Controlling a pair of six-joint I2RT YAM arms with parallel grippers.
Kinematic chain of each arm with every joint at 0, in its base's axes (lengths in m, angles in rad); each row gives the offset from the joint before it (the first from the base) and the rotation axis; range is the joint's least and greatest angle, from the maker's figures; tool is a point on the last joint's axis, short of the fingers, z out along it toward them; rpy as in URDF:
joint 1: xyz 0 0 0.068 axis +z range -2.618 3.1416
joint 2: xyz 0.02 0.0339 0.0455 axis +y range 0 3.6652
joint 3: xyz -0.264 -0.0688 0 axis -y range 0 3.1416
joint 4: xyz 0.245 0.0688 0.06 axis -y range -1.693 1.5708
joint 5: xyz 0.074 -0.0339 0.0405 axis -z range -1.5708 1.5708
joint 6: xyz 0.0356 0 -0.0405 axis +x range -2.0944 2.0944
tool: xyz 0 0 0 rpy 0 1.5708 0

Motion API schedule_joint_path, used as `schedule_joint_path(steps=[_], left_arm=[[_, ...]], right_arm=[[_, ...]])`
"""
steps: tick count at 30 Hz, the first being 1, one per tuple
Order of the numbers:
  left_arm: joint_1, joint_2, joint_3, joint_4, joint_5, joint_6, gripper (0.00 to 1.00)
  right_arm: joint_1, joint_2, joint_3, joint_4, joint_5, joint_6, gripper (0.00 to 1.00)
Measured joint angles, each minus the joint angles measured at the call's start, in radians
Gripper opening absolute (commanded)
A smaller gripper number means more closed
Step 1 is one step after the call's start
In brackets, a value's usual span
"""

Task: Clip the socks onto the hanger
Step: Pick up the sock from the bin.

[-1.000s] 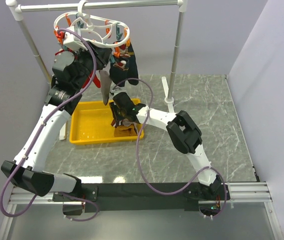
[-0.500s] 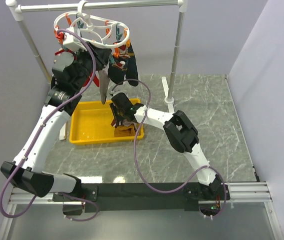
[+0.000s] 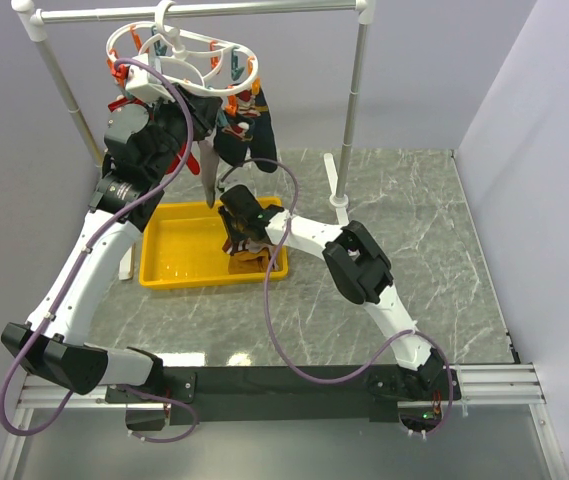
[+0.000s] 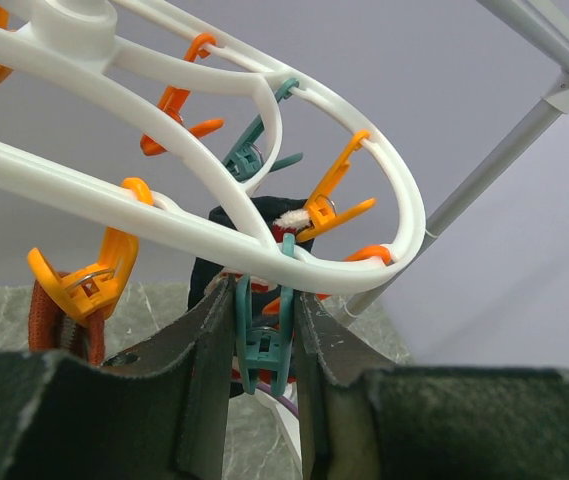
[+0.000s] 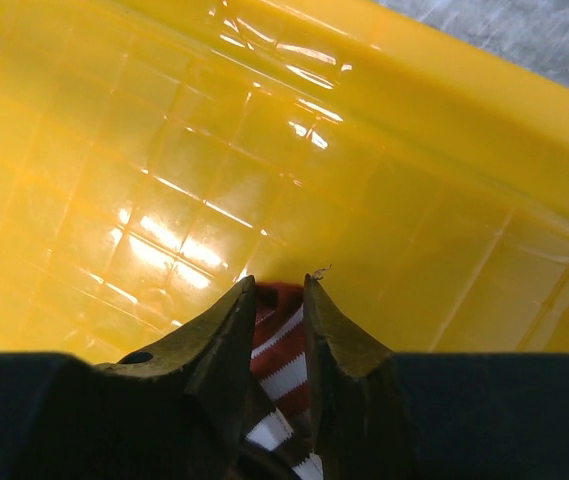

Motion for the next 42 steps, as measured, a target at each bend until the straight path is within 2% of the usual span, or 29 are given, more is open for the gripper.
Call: schedule_joint_path(steps=[4,7,9,10,12,17,20,23,28,34,42], left_arm=[[0.0,0.0,0.0,0.0,-0.002,0.003,0.22],[0.0,0.0,0.0,0.0,-0.003,0.003,0.22],[0.0,0.0,0.0,0.0,-0.004,0.003,0.22],[0.0,0.0,0.0,0.0,-0.004,0.003,0.22],[0.0,0.0,0.0,0.0,-0.006,0.003,0.22],[0.0,-0.005,-0.004,-0.001,-0.01,0.004,0.22],[0.0,-0.006,-0.005,0.0,-0.011,0.003,0.22],[0.0,-0.006,-0.005,0.0,-0.011,0.007,0.22],[0.0,-0.006,-0.005,0.0,-0.014,0.027,0.22],[0.0,-0.006,-0.005,0.001,-0.014,0.051,0.22],[0.0,-0.006,-0.005,0.007,-0.011,0.076,0.22]], right_arm=[[0.0,0.009,0.019,-0.022,0.004,0.0,0.33],[0.0,0.009,0.019,-0.029,0.007,0.0,0.28],[0.0,0.009,0.019,-0.029,0.007,-0.001,0.2],[0.0,0.009,0.019,-0.029,0.007,-0.002,0.11],[0.0,0.009,0.019,-0.031,0.006,-0.003,0.0],[0.0,0.004,0.005,-0.016,0.001,-0.004,0.0],[0.0,-0.051,-0.082,0.019,-0.011,0.005,0.0],[0.0,-0.173,-0.228,0.071,-0.027,0.027,0.0],[0.0,-0.477,-0.468,0.229,-0.04,0.059,0.0],[0.0,-0.677,-0.499,0.381,-0.022,0.083,0.0],[0.0,-0.75,-0.499,0.435,0.046,0.125,0.0]])
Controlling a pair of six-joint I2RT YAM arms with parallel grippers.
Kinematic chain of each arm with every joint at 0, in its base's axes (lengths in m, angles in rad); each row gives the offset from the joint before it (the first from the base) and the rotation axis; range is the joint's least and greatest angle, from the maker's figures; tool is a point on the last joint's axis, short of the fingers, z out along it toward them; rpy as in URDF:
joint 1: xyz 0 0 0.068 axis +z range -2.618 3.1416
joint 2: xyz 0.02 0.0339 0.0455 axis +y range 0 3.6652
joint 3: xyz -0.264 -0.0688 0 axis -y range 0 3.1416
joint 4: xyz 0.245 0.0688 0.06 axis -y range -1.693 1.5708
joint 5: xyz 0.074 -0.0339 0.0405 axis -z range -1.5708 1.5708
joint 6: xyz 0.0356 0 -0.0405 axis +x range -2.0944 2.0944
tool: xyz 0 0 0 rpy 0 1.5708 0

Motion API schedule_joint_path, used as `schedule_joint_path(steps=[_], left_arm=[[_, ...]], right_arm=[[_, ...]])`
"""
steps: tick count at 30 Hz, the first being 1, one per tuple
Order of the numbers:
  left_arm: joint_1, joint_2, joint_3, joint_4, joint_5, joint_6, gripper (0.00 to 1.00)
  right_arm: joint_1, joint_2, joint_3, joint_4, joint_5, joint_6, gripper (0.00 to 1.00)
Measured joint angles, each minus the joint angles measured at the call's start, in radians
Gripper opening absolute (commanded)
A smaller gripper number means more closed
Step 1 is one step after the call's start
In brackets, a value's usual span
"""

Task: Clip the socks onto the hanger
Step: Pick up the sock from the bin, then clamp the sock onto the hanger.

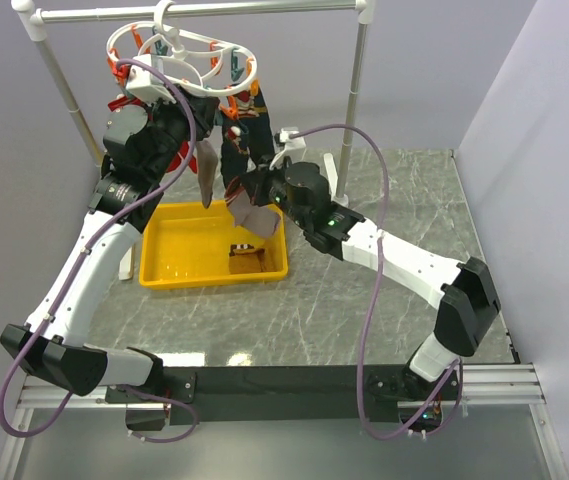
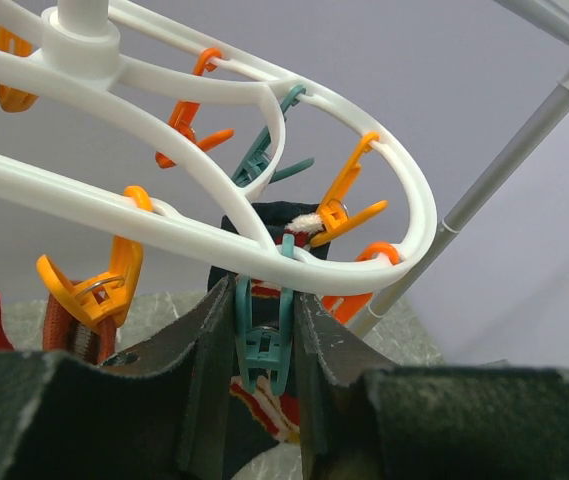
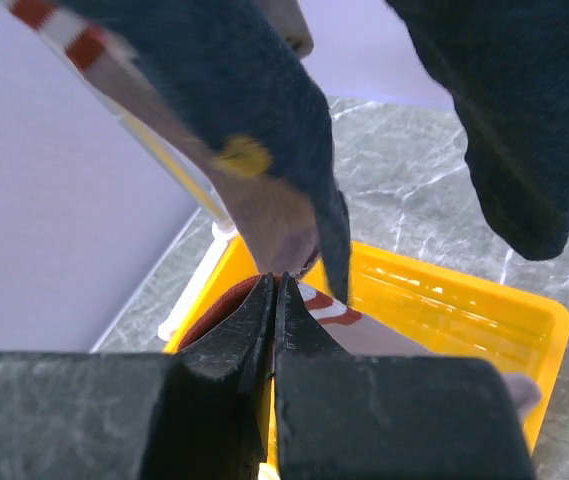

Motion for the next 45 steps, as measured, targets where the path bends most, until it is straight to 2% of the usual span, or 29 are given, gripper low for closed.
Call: schedule_joint_path(steps=[20,29,45], left_arm=[[0.0,-0.008,-0.002,0.025,0.026,0.084,0.22],[0.0,-0.008,-0.002,0.04,0.039,0.083,0.22],[0.0,-0.037,-0.023,0.054,0.048,0.11,0.22]], right_arm=[[0.009,-0.078,0.103,-0.035,-0.014,0.071,0.0],[0.051,0.014,0.32,-0.07,-0.01,0.081,0.0],[0.06,0.168,0.46,-0.185,0.13,-0.006,0.0]])
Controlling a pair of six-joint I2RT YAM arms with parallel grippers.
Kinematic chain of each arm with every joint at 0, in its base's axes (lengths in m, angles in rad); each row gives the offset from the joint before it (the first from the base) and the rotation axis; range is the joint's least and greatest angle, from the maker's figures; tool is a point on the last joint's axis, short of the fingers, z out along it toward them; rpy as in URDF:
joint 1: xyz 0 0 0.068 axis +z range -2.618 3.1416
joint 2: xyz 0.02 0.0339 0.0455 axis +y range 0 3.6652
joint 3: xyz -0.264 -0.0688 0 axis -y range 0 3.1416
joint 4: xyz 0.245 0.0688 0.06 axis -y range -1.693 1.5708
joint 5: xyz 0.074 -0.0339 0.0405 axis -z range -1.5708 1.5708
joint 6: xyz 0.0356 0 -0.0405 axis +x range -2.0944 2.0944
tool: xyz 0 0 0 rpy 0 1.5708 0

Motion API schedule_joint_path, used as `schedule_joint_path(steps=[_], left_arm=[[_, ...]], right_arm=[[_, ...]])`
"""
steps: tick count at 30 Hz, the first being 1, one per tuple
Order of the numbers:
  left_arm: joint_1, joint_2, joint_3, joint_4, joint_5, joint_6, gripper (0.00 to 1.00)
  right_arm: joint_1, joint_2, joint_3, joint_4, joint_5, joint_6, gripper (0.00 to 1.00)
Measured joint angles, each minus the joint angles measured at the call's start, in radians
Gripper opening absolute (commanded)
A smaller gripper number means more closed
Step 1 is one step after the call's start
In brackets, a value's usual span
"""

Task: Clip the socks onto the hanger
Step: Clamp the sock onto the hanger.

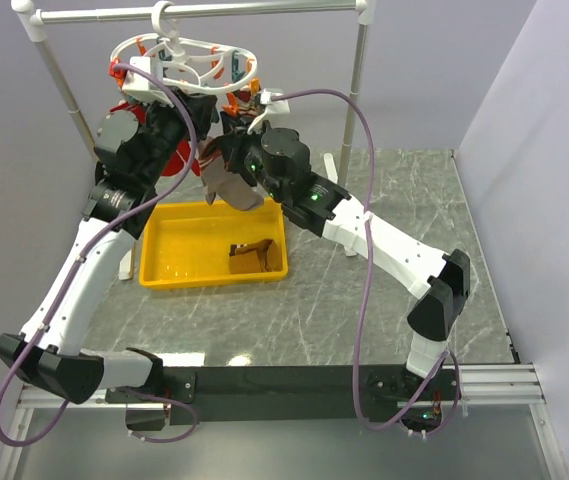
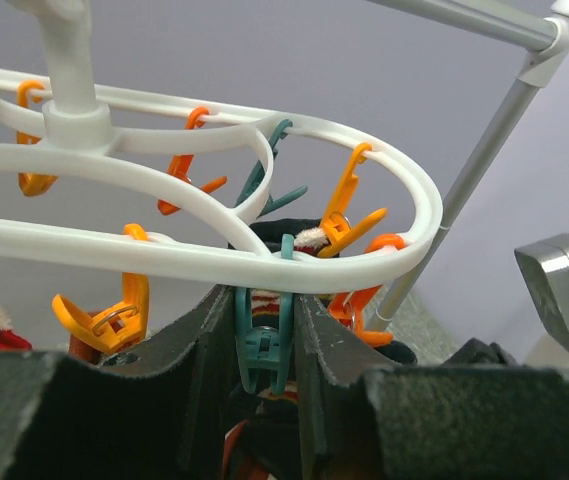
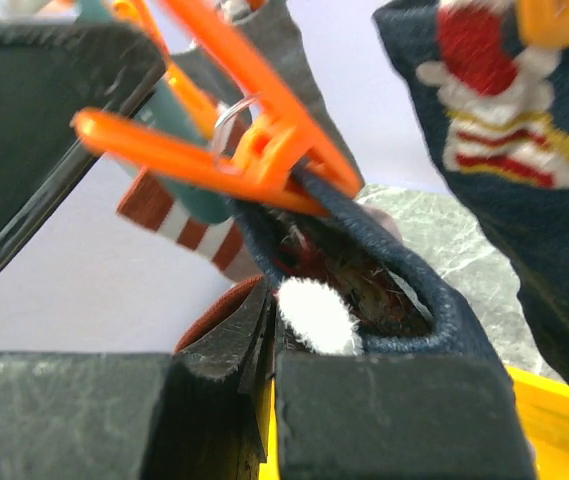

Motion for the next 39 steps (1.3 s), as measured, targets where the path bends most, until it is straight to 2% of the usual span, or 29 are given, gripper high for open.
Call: schedule_joint_path(steps=[18,39], left_arm=[[0.001,-0.061,-0.106,0.074,0.052,0.072,0.22],[0.002,-0.072,-0.143,0.119,0.063,0.108,0.22]], right_arm=[[-0.032,0.0,0.023,0.035,0.007,0.017,0.0],[-0.036,0.0,0.024,0.05,-0.009,0.039,0.0]])
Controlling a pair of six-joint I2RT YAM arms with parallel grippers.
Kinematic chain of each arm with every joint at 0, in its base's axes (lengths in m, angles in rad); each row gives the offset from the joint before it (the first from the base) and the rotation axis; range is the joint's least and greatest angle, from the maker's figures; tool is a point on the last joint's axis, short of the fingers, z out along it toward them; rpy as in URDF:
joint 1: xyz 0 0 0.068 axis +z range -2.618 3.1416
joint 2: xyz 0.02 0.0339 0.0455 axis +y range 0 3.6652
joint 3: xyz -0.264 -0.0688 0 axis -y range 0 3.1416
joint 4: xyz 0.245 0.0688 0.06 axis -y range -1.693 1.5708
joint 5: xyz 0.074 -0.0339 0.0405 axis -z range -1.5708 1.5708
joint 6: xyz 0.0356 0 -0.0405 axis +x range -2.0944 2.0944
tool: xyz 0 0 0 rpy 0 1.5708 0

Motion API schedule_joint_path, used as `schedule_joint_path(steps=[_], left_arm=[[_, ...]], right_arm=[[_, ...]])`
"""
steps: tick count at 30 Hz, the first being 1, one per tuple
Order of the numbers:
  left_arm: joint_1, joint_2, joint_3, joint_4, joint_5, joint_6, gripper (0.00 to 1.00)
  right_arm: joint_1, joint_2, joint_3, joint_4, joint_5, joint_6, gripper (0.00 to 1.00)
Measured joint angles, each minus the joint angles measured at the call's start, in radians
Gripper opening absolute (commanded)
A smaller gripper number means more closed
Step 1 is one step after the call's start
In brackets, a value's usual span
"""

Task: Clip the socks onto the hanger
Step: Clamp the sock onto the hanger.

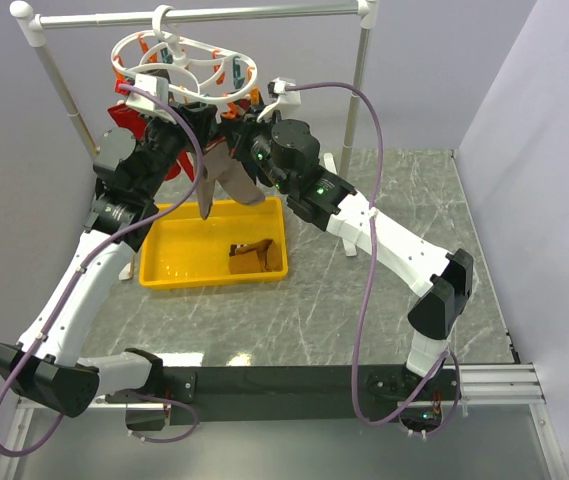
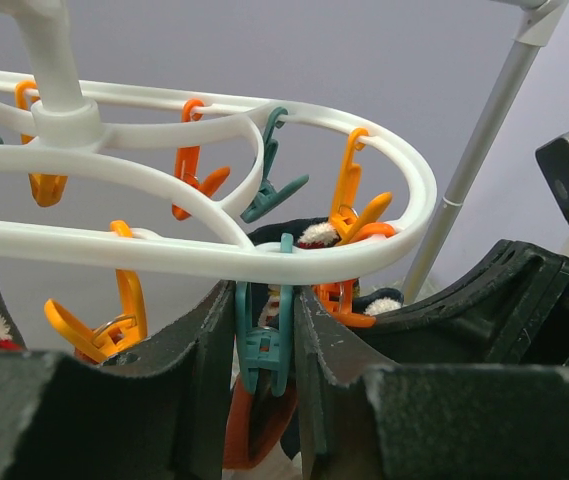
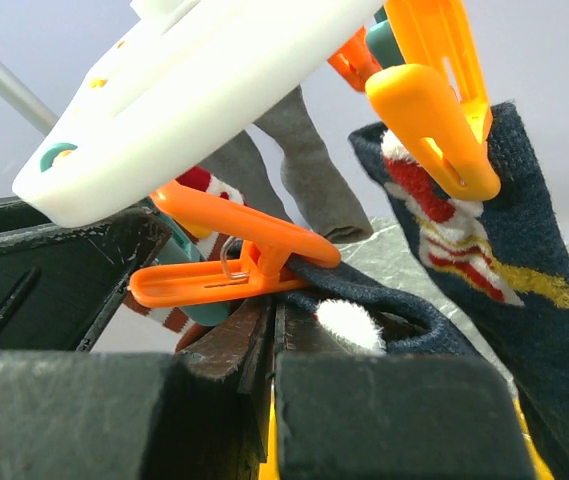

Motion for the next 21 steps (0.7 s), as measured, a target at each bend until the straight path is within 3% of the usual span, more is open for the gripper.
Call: schedule_joint_path(steps=[21], left_arm=[[0.0,-0.014,-0.024,0.015,0.0,0.047,0.22]], right_arm=[[-0.001,-0.014,0.0,0.0,-0.026,0.008,0.0]])
